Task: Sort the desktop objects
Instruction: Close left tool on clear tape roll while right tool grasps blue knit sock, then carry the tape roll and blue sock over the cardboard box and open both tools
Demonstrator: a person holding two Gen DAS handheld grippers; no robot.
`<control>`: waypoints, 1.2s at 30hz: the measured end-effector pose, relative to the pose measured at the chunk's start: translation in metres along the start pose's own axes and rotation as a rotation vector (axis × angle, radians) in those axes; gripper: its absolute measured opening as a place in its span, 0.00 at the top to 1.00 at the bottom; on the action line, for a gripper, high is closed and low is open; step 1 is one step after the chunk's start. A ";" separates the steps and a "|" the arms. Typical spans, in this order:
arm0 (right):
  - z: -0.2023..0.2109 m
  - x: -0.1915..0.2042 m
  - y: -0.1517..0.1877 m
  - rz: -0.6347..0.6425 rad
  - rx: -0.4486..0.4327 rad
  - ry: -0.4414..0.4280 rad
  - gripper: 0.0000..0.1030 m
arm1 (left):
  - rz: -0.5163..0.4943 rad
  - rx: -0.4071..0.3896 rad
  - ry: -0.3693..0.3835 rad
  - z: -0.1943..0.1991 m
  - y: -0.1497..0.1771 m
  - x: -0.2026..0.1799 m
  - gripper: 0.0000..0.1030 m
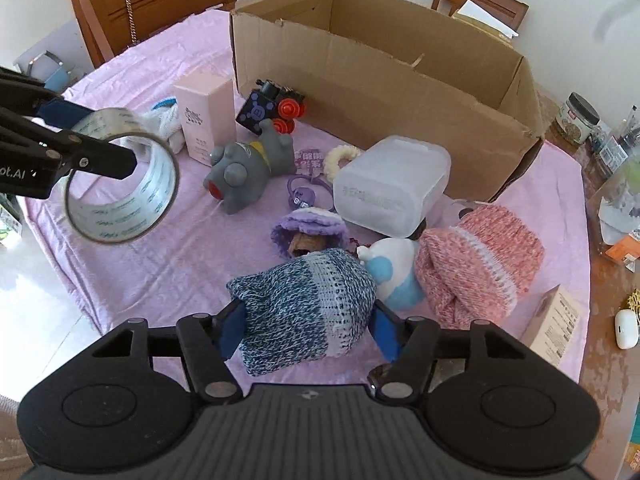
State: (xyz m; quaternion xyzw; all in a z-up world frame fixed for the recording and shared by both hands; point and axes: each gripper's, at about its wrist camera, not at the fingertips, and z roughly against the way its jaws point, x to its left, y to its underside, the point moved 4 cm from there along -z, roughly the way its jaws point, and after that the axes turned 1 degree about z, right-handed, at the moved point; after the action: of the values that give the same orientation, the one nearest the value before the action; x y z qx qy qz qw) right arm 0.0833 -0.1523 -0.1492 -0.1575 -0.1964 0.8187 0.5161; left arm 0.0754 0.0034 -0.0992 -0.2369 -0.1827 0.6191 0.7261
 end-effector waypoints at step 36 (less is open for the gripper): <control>0.045 -0.048 -0.137 0.005 -0.209 0.133 0.34 | -0.334 -0.135 0.095 -0.004 -0.163 0.004 0.54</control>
State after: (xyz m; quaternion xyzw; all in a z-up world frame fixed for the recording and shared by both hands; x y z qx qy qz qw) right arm 0.1902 -0.1495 -0.0413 -0.2650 -0.2455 0.7829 0.5066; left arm 0.2104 -0.0124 -0.0094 -0.2807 -0.2262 0.4644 0.8090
